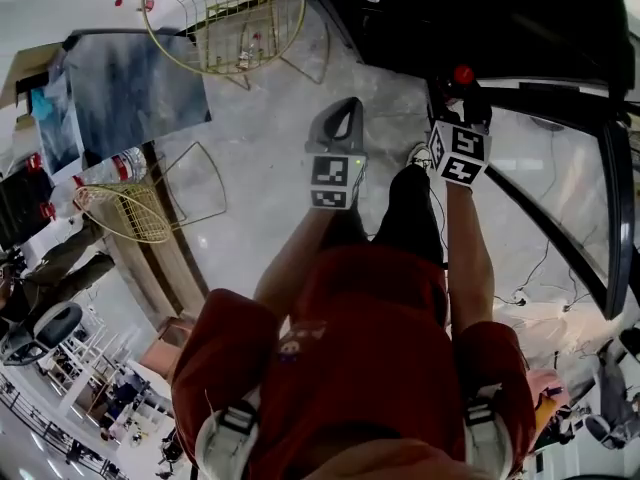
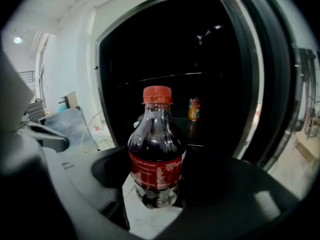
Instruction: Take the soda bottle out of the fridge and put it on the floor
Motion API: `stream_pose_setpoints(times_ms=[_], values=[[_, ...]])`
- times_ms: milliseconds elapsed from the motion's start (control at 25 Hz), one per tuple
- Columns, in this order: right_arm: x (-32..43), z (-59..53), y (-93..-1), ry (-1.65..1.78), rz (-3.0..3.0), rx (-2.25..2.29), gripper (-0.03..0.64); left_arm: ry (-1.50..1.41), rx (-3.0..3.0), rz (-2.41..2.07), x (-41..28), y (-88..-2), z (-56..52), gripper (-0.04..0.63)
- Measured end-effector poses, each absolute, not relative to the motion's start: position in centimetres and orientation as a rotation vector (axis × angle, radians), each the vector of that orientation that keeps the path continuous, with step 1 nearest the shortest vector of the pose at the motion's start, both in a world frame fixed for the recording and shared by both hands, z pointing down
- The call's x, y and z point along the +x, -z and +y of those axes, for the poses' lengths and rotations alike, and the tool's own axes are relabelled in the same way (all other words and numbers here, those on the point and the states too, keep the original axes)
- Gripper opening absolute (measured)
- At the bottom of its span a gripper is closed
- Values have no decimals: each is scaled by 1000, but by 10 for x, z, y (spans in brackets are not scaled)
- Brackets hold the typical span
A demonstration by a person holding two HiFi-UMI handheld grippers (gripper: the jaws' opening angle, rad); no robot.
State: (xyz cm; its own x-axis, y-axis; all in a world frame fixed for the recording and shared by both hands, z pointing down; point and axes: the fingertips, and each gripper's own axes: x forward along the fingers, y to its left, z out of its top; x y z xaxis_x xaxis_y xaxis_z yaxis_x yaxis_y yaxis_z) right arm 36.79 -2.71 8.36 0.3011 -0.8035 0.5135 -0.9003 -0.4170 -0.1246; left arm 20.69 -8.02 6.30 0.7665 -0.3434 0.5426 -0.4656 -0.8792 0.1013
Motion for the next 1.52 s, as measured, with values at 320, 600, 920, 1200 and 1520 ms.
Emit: stream_pose_setpoints(times_ms=[320,600,920,1200,1520], values=[[323,13,-20,-752,-1693,2271,304,-765,2800,-630,198,-1,-80,0],[293,40,41,-693,-1789,2208,304,-686,2866,-668,185,58,-75,0],[290,22,56,-655,-1869,2211,304,-648,2885,-758,174,73,-93,0],[300,9,67,-601,-1908,2174,304,-650,2861,-840,165,77,-98,0],[300,15,57,-644,-1971,2102,304,-689,2818,-919,161,70,-88,0]])
